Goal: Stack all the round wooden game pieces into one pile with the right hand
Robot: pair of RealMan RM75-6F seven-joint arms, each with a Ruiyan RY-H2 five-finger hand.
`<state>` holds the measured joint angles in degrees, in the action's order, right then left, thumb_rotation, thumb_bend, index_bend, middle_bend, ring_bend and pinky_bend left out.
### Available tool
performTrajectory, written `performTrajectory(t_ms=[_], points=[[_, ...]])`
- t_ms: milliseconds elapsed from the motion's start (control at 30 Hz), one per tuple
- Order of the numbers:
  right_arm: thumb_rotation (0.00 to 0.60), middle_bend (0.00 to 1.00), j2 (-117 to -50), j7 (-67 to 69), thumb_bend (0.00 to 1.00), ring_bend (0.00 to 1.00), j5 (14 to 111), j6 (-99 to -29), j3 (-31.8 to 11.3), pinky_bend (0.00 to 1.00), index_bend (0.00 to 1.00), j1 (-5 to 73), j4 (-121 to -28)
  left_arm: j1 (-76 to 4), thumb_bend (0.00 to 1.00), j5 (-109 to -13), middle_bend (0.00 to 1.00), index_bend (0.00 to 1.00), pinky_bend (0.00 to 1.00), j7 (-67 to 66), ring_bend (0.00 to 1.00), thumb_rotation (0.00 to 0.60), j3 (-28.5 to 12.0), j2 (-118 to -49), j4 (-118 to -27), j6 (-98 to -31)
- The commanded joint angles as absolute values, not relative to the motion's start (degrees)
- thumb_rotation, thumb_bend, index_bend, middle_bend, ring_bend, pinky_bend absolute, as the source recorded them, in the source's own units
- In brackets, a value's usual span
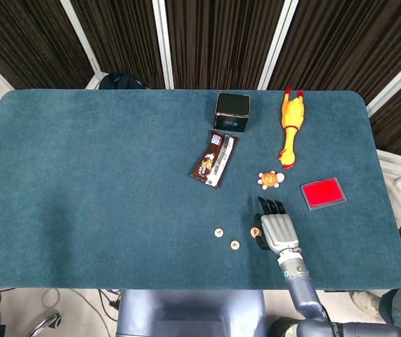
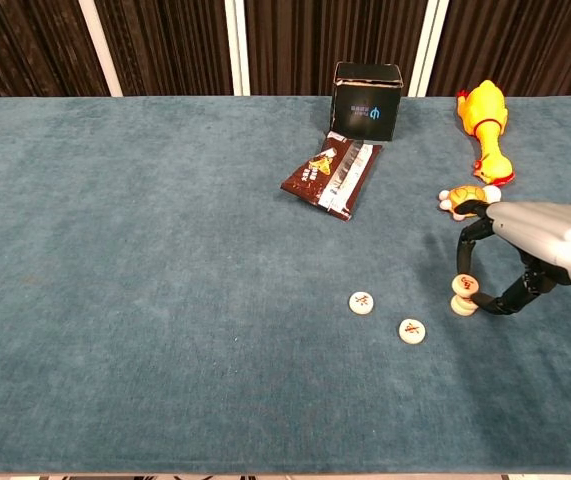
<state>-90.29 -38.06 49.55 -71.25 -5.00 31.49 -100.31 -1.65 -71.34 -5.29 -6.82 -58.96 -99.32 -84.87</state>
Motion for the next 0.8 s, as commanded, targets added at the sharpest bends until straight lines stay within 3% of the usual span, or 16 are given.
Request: performTrajectory(t_ms=[33, 800], points=[[0.600, 0.00, -90.31, -37.97, 0.42, 0.00, 49.62, -71.23, -4.88, 0.00, 0.52, 31.32, -100.10, -1.64, 0.19, -71.36, 0.00, 0.12, 0.05, -5.22, 0.00, 0.600, -6.81, -58.97, -99.31, -84.87], [0.600, 0.00, -91.12, -38.04, 0.42, 0.00, 49.64, -70.81, -4.82, 0.00, 0.50, 30.49, -98.23, -1.69, 0.19, -71.45, 0.00, 0.12, 0.05, -5.61, 0.00, 0.600, -6.72, -59.02, -99.22, -84.89]])
